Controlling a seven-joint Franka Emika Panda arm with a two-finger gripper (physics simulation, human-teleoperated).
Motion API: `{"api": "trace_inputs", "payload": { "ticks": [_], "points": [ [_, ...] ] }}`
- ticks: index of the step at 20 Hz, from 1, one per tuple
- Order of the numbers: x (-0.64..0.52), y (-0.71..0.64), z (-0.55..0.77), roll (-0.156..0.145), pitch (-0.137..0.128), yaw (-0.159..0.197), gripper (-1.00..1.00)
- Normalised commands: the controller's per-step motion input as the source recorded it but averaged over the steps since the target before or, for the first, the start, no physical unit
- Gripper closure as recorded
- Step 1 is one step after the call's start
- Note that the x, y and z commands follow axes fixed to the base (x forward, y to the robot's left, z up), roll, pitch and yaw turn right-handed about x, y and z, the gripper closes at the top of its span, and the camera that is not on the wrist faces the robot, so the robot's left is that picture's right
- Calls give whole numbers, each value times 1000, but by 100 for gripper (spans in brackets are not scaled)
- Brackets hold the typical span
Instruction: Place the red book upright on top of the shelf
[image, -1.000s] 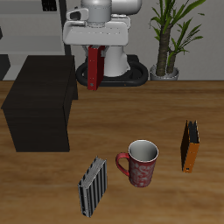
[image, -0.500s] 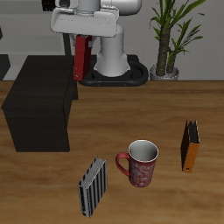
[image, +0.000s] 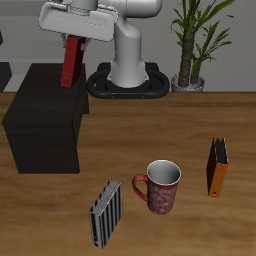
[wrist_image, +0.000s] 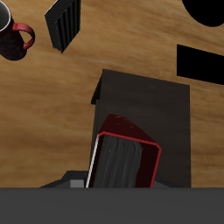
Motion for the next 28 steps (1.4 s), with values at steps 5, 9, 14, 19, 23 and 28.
{"api": "trace_inputs", "payload": {
  "ticks": [5,9,14,19,23,28],
  "points": [
    [-25,-245,-148,-51,10,0,100],
    [21,-141,-128,-32,34,-4,100],
    [-57,-92,-72,-27,62,-38,100],
    [-52,-49,-9,1,35,-34,100],
    [-92,-22,-8,25,39,-21,100],
    [-60,27,-7,25,49,-15,100]
  ]
}}
